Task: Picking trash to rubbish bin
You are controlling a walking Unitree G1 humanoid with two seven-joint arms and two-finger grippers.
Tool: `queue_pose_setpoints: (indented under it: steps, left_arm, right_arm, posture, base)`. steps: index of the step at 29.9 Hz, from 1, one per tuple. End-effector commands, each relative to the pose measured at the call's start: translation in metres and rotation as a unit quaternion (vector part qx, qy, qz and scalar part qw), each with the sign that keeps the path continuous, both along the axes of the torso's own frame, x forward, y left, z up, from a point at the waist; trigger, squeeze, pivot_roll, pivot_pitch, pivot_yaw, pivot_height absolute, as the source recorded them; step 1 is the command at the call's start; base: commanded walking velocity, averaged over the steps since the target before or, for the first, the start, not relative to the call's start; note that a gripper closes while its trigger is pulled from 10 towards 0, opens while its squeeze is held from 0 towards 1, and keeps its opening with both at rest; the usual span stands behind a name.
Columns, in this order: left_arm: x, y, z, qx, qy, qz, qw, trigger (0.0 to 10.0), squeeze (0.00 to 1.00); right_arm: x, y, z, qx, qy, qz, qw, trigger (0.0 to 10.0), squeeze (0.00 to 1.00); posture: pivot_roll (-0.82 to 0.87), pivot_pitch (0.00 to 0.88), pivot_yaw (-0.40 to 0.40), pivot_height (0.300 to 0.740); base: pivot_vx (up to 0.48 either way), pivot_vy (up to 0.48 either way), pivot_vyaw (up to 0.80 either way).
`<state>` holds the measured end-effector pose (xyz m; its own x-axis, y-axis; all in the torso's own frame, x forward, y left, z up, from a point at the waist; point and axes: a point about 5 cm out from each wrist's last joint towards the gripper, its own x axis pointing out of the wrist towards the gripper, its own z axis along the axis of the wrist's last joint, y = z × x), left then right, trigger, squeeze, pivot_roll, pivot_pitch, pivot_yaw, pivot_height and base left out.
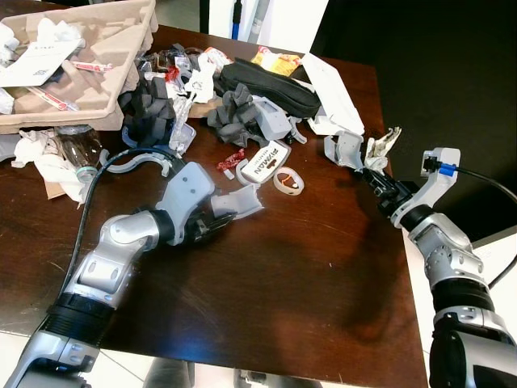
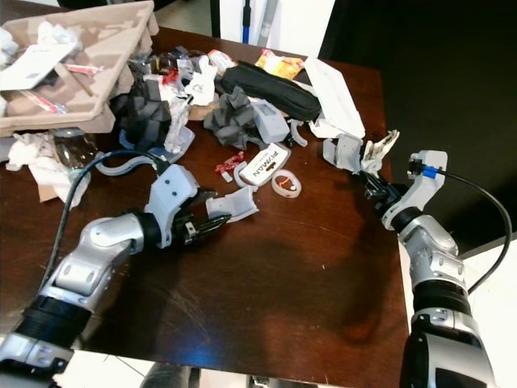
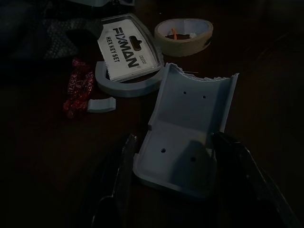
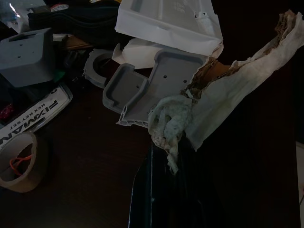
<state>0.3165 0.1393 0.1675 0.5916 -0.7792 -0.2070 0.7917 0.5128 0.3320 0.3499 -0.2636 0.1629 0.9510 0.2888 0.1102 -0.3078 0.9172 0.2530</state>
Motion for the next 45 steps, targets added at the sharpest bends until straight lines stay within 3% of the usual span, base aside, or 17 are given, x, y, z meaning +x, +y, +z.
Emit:
queue_pose_setpoints:
  steps: [1,6,7,8,13,21,27,31,33,35,36,38,40,42,43,44,45]
  left_arm:
    - [-0.009,0.005,-0.039,0.044,0.087,0.010,0.995,10.0,0.00]
    - [-0.008,0.007,-0.039,0.049,0.087,0.015,0.995,10.0,0.00]
    - [-0.008,0.010,-0.043,0.064,0.089,0.020,0.994,7.7,0.00]
    - [-0.009,0.013,-0.047,0.078,0.094,0.023,0.992,0.0,0.00]
    - [-0.015,0.018,-0.061,0.114,0.120,0.014,0.986,0.0,0.00]
    - [-0.021,0.024,-0.069,0.139,0.140,0.011,0.980,0.0,0.00]
    - [-0.021,0.023,-0.068,0.125,0.138,0.014,0.982,0.0,0.00]
    - [-0.013,0.013,-0.036,0.011,0.091,0.014,0.996,0.0,0.00]
    - [-0.012,0.010,-0.031,-0.009,0.085,0.009,0.996,0.0,0.00]
    - [-0.013,0.003,-0.017,-0.063,0.073,-0.005,0.995,0.0,0.00]
    - [-0.013,0.003,-0.017,-0.063,0.073,-0.005,0.995,0.0,0.00]
    - [-0.013,-0.001,-0.004,-0.105,0.062,-0.015,0.992,0.0,0.00]
    - [-0.013,-0.001,-0.004,-0.105,0.062,-0.015,0.992,0.0,0.00]
    - [-0.016,-0.003,0.013,-0.179,0.051,-0.030,0.982,0.0,0.00]
    - [-0.016,-0.003,0.013,-0.179,0.051,-0.030,0.982,0.0,0.00]
    - [-0.019,-0.005,0.025,-0.231,0.047,-0.046,0.971,0.0,0.00]
    - [-0.019,-0.005,0.025,-0.231,0.047,-0.046,0.971,0.0,0.00]
  right_arm:
    - [-0.005,-0.004,-0.005,0.004,0.008,-0.007,1.000,10.0,0.00]
    - [-0.005,-0.004,-0.004,0.005,0.007,-0.007,1.000,10.0,0.00]
    - [-0.005,-0.004,-0.004,0.005,0.007,-0.007,1.000,10.0,0.00]
    - [-0.005,-0.003,-0.003,0.005,0.006,-0.007,1.000,10.0,0.00]
    - [-0.004,-0.003,0.000,0.004,0.003,-0.008,1.000,10.0,0.00]
    - [-0.002,-0.003,0.002,0.006,0.002,-0.011,1.000,10.0,0.00]
    - [0.000,-0.002,0.003,0.007,0.000,-0.011,1.000,10.0,0.00]
    - [0.004,0.001,0.005,0.015,-0.006,-0.013,1.000,10.0,0.00]
    - [0.005,0.002,0.005,0.017,-0.007,-0.014,1.000,10.0,0.00]
    - [0.007,0.004,0.006,0.019,-0.009,-0.014,1.000,10.0,0.00]
    - [0.007,0.004,0.006,0.019,-0.009,-0.014,1.000,10.0,0.00]
    - [0.008,0.006,0.007,0.021,-0.013,-0.013,1.000,10.0,0.00]
    - [0.008,0.006,0.007,0.021,-0.013,-0.013,1.000,10.0,0.00]
    - [0.010,0.008,0.008,0.026,-0.018,-0.014,0.999,10.0,0.00]
    - [0.010,0.008,0.008,0.026,-0.018,-0.014,0.999,10.0,0.00]
    - [0.010,0.008,0.008,0.028,-0.020,-0.015,0.999,10.0,0.00]
    - [0.010,0.008,0.008,0.028,-0.020,-0.015,0.999,10.0,0.00]
  posture:
    - [0.01,0.323,-0.121,0.740]
    - [0.01,0.321,-0.121,0.740]
    - [0.01,0.319,-0.122,0.740]
    - [0.01,0.319,-0.123,0.740]
    - [0.01,0.314,-0.122,0.740]
    - [0.02,0.305,-0.126,0.740]
    - [0.03,0.296,-0.124,0.740]
    - [0.04,0.268,-0.117,0.740]
    - [0.04,0.264,-0.115,0.740]
    - [0.05,0.253,-0.112,0.740]
    - [0.05,0.253,-0.112,0.740]
    - [0.06,0.239,-0.106,0.740]
    - [0.06,0.239,-0.106,0.740]
    - [0.06,0.228,-0.098,0.740]
    - [0.06,0.228,-0.098,0.740]
    - [0.06,0.224,-0.095,0.740]
    - [0.06,0.224,-0.095,0.740]
  base:
    - [0.000,0.000,0.00]
    - [0.000,0.000,0.00]
    - [0.000,0.000,0.00]
    - [0.000,0.000,0.00]
    - [0.000,0.000,0.00]
    - [0.000,0.000,0.00]
    - [0.000,0.000,0.00]
    - [0.000,0.000,0.00]
    - [0.000,0.000,0.00]
    - [0.000,0.000,0.00]
    - [0.000,0.000,0.00]
    - [0.000,0.000,0.00]
    - [0.000,0.000,0.00]
    - [0.000,0.000,0.00]
    - [0.000,0.000,0.00]
    - [0.000,0.000,0.00]
    - [0.000,0.000,0.00]
